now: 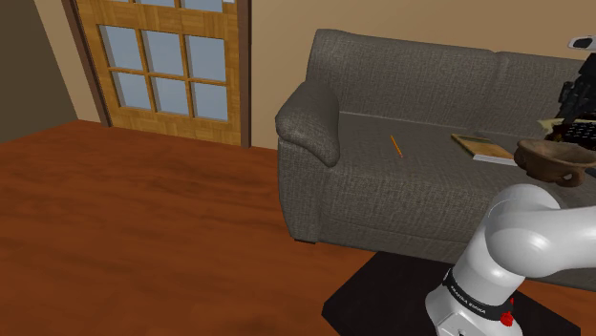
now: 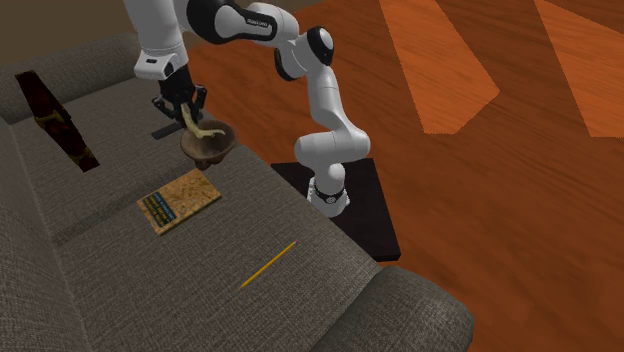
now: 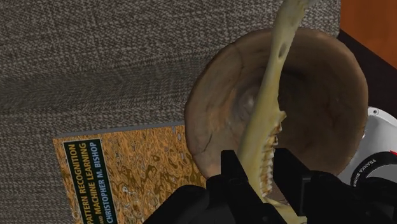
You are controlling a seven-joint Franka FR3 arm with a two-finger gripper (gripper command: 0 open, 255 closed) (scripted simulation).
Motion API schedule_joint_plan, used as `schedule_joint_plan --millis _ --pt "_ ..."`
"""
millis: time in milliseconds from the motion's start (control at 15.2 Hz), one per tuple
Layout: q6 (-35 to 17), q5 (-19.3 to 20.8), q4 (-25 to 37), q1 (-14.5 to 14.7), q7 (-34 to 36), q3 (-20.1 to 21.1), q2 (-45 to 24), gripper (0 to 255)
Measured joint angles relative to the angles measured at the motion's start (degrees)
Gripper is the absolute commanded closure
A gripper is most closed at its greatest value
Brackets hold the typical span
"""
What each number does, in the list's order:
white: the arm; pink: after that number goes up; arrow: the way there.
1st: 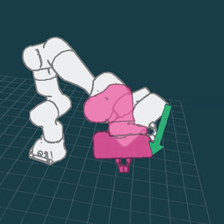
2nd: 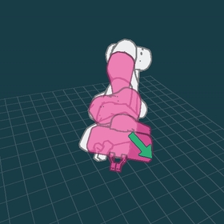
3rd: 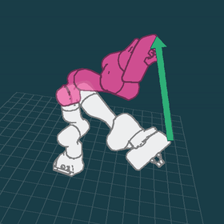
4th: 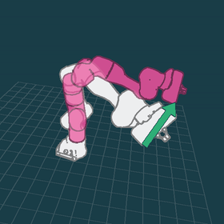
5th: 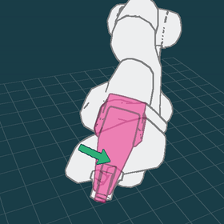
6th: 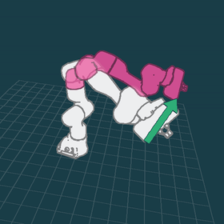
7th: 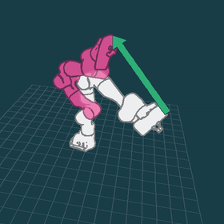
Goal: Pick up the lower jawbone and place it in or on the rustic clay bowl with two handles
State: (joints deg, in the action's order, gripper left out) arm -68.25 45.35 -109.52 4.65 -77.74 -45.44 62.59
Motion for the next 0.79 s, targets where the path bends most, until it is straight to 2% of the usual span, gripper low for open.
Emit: schedule_joint_plan --millis 594,792 --pt "-4.1 2.5 -8.2 -2.0 1.5 -2.2 4.4 255" --pt "-4.7 2.9 -9.3 -2.3 1.6 -2.6 5.0 255"
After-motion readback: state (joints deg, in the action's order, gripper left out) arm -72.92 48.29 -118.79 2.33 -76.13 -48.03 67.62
